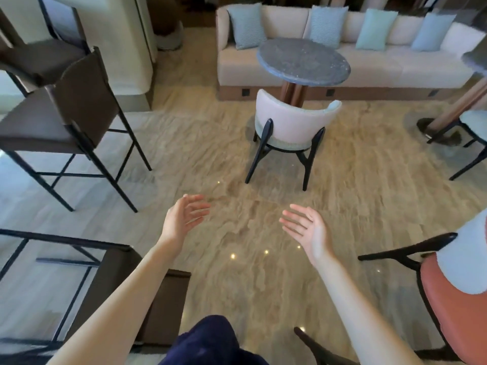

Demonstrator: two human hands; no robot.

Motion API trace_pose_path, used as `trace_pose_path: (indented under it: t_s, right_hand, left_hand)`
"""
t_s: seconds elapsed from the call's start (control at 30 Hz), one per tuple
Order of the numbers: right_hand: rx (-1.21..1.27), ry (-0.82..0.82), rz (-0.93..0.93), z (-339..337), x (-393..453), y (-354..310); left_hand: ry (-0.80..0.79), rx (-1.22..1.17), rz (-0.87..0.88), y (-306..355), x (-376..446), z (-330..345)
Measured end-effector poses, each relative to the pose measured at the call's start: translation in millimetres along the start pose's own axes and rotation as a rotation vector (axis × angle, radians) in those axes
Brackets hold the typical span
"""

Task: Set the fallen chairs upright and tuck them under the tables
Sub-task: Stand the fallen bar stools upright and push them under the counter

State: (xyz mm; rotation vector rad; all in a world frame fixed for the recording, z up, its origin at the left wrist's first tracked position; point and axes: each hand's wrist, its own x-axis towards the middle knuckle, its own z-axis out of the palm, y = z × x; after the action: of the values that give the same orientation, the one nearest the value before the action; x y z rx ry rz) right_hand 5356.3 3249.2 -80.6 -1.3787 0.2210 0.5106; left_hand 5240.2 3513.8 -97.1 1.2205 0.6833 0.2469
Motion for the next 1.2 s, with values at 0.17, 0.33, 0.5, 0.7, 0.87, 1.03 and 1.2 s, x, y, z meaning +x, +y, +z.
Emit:
trace_pose_path:
  t_s: [0.17,0.33,0.5,0.7,0.87,1.03,1.2]
  right_hand:
    - [-0.077,-0.158,0.051,44,62,-14]
    - [-0.125,-0.312,0.091,107,118,-27]
    - [-0.175,-0.475,0.128,169,153,-43]
    - [-0.293,-0.707,0.182,241,167,-43]
    - [-0.403,-0.901,0.202,287,168,-36]
    - [-0.522,-1.101,0.232,305,156,-28]
    - [-0.609,-1.242,0.257,294,150,-23]
  left_hand:
    - [0.143,-0.039,0.05,8,26,-15]
    - [0.301,-0.126,0.113,20,52,-36]
    - [0.441,-0.191,0.177,37,65,-56]
    - [0.684,-0.237,0.249,43,40,-79]
    - [0.936,-0.305,0.287,36,2,-76]
    - [1.157,-0.387,0.328,19,-37,-46]
    - [1.307,-0.434,0.32,-5,-60,-1]
